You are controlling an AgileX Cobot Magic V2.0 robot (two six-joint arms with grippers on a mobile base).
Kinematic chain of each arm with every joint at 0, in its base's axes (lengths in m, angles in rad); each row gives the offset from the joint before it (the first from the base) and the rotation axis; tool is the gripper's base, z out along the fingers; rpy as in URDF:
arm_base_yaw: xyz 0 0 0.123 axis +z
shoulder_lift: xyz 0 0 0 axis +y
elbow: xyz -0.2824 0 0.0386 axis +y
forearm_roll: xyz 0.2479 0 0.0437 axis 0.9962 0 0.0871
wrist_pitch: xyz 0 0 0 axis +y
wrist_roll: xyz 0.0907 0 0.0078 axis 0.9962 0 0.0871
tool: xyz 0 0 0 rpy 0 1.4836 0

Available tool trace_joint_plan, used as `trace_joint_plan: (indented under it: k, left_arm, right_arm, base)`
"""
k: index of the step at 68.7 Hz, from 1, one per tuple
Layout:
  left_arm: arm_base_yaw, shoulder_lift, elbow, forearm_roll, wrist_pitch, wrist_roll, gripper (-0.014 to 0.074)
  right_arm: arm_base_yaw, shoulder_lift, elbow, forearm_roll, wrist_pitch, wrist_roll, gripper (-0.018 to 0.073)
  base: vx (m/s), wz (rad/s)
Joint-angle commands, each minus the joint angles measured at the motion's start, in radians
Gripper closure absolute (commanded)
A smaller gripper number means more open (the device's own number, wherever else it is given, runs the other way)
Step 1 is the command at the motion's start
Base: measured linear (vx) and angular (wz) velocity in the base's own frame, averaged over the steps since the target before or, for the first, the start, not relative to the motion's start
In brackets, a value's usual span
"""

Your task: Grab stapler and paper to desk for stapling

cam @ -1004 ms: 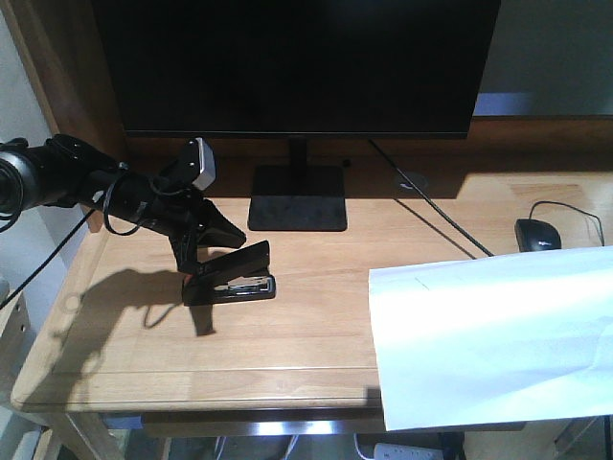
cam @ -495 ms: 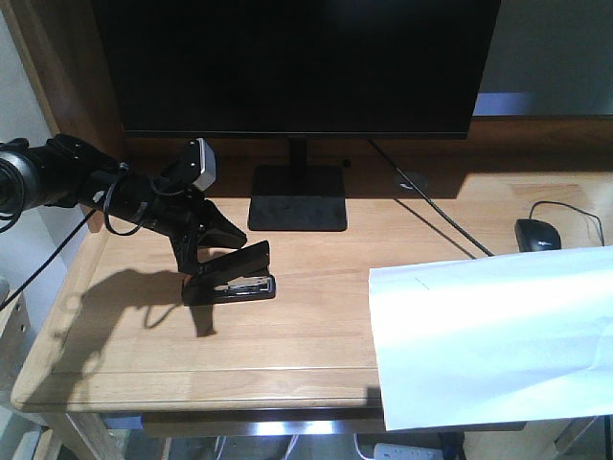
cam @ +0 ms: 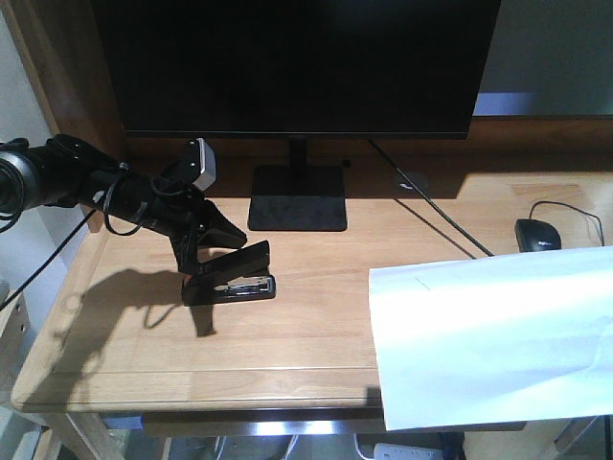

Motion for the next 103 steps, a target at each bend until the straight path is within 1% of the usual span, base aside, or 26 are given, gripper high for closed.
trace_joint_plan:
  k: [1, 10, 16, 19, 23, 27, 30, 31, 32, 33, 35, 36, 37, 39, 41, 47, 48, 54, 59, 65, 71, 79, 84, 92, 98, 103]
  left_arm:
    - [-0.007, -0.062, -0.03, -0.064, 0.031, -0.01, 0.0605]
    - [-0.007, -0.062, -0.03, -0.064, 0.031, -0.01, 0.0605]
    - [-0.007, -0.062, -0.03, -0.064, 0.031, -0.01, 0.0605]
    - [-0.007, -0.062, -0.03, -0.064, 0.031, -0.01, 0.0605]
    - [-0.007, -0.062, -0.03, -0.064, 0.031, -0.01, 0.0605]
    - [-0.007, -0.062, -0.03, -0.064, 0.031, -0.01, 0.0605]
    - [-0.007, -0.062, -0.03, -0.064, 0.031, -0.01, 0.0605]
    - [-0.007, -0.062, -0.03, -0.064, 0.031, -0.01, 0.0605]
    - [-0.007, -0.062, -0.03, -0.064, 0.031, -0.01, 0.0605]
    - [-0.007, -0.062, -0.03, -0.064, 0.031, -0.01, 0.0605]
    - [-0.007, -0.062, -0.03, -0.064, 0.031, -0.01, 0.0605]
    - [-0.007, -0.062, -0.03, -0.064, 0.031, -0.01, 0.0605]
    - [-0.007, -0.062, -0.03, -0.064, 0.031, -0.01, 0.0605]
    - [-0.007, -0.062, -0.03, -0.064, 0.031, -0.01, 0.0605]
    - [-0.007, -0.062, -0.03, -0.064, 0.031, -0.01, 0.0605]
    - [-0.007, -0.062, -0.03, -0.064, 0.031, -0.01, 0.0605]
    - [-0.007, -0.062, -0.03, -0.064, 0.031, -0.01, 0.0605]
    - [-0.007, -0.062, -0.03, -0.064, 0.031, -0.01, 0.0605]
    - [-0.007, -0.062, -0.03, -0.064, 0.031, -0.01, 0.0605]
    - [-0.007, -0.062, -0.03, -0.064, 0.031, -0.01, 0.0605]
    - [-0.007, -0.062, -0.03, -0.064, 0.031, -0.01, 0.0605]
    - [-0.007, -0.062, -0.03, -0.064, 0.031, -0.01, 0.0605]
    - [-0.007, -0.062, -0.03, -0.065, 0.031, -0.01, 0.0605]
    - [-0.007, -0.062, -0.03, -0.065, 0.031, -0.01, 0.0603]
    - [-0.007, -0.062, -0.03, -0.065, 0.031, -0.01, 0.0603]
    - [-0.007, -0.062, -0.03, -0.065, 0.031, -0.01, 0.0603]
  right_arm:
    - [0.001, 0.008, 0.003, 0.008, -0.06, -0.013, 0.0561]
    - [0.001, 0.008, 0.003, 0.001, -0.06, -0.018, 0.0561]
    - [0.0, 0.008, -0.003, 0.002, -0.061, -0.067, 0.0561]
    - [0.0, 0.008, -0.014, -0.024, -0.06, -0.097, 0.0561]
    - [0.0, 0.008, -0.042, -0.096, -0.029, -0.126, 0.0561]
    - [0.0, 0.013, -0.081, -0.192, 0.046, -0.124, 0.0561]
    - [0.0, 0.022, -0.129, -0.315, 0.119, -0.094, 0.0561]
    - [0.0, 0.024, -0.137, -0.334, 0.143, -0.087, 0.0561]
    - [0.0, 0.032, -0.152, -0.393, 0.167, -0.072, 0.0561]
    - [0.0, 0.038, -0.167, -0.413, 0.19, -0.044, 0.0561]
    - [0.0, 0.051, -0.196, -0.516, 0.232, 0.001, 0.0561]
    - [0.0, 0.054, -0.209, -0.536, 0.25, 0.013, 0.0561]
    - [0.0, 0.065, -0.223, -0.596, 0.266, 0.038, 0.0561]
    - [0.0, 0.082, -0.254, -0.677, 0.292, 0.102, 0.0561]
    - [0.0, 0.095, -0.271, -0.736, 0.311, 0.14, 0.0561]
    - [0.0, 0.158, -0.33, -0.972, 0.337, 0.269, 0.0561]
    - [0.0, 0.177, -0.342, -1.028, 0.337, 0.299, 0.0561]
    - [0.0, 0.256, -0.383, -1.226, 0.33, 0.397, 0.0561]
    - [0.0, 0.326, -0.412, -1.363, 0.321, 0.442, 0.0561]
    - [0.0, 0.403, -0.436, -1.481, 0.314, 0.473, 0.0561]
    - [0.0, 0.496, -0.457, -1.53, 0.313, 0.491, 0.0561]
    - [0.0, 0.595, -0.471, -1.53, 0.339, 0.483, 0.0561]
    - [0.0, 0.668, -0.481, -1.524, 0.393, 0.472, 0.0561]
    - [0.0, 0.763, -0.5, -1.457, 0.508, 0.448, 0.0561]
    - [0.0, 0.843, -0.534, -1.386, 0.563, 0.38, 0.0561]
    - [0.0, 0.908, -0.575, -1.326, 0.568, 0.317, 0.0561]
  base:
    - [0.0, 0.0]
    - [0.0, 0.0]
    - [0.0, 0.0]
    - [0.0, 0.0]
    - [0.0, 0.0]
    - [0.0, 0.0]
    - [0.0, 0.0]
    - [0.0, 0.0]
    - [0.0, 0.0]
    - [0.0, 0.0]
    - [0.0, 0.0]
    - [0.0, 0.0]
    - [0.0, 0.0]
    - [0.0, 0.0]
    - [0.0, 0.0]
    - [0.0, 0.0]
    - [0.0, 0.0]
    - [0.0, 0.0]
    - [0.0, 0.0]
    - [0.0, 0.0]
    - [0.0, 0.0]
    - [0.0, 0.0]
    - [0.0, 0.0]
    - [0.0, 0.0]
    - [0.0, 0.0]
    - [0.0, 0.0]
